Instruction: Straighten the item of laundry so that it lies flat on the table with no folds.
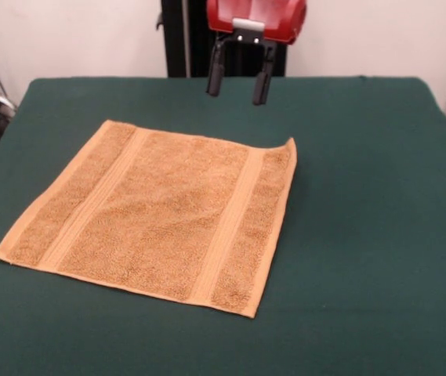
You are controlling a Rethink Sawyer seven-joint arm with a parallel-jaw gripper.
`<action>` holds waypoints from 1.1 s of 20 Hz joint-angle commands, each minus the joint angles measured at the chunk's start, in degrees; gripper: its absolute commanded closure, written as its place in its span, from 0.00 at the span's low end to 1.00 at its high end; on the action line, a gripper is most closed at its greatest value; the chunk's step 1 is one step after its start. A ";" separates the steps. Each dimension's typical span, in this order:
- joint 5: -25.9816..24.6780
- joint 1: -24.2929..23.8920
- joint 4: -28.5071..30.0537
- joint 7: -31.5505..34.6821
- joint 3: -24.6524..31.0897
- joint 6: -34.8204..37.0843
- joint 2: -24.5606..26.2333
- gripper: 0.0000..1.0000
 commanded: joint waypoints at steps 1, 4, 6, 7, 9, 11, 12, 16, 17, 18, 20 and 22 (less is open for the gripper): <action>-2.68 0.74 4.46 2.23 6.81 1.56 1.04 0.00; -2.74 0.88 4.10 1.94 6.62 1.95 1.49 0.00; -2.90 1.10 3.68 1.33 6.38 2.85 1.66 0.00; -3.07 1.15 3.40 0.83 6.37 3.45 1.76 0.00; -2.72 1.33 3.02 0.73 6.06 4.48 2.12 0.00; -2.40 1.12 3.08 1.24 6.15 4.01 2.20 0.00; -2.31 1.44 2.89 1.59 5.70 3.41 2.49 0.00; -2.30 3.78 1.86 2.13 3.11 2.08 3.55 0.00; -1.95 4.04 2.03 2.61 2.75 1.84 3.44 0.00; -2.05 4.72 1.71 2.55 1.91 1.67 3.57 0.00; -1.83 5.11 1.59 3.04 1.36 0.69 3.97 0.00; -1.66 5.55 1.33 3.36 0.72 0.05 4.73 0.00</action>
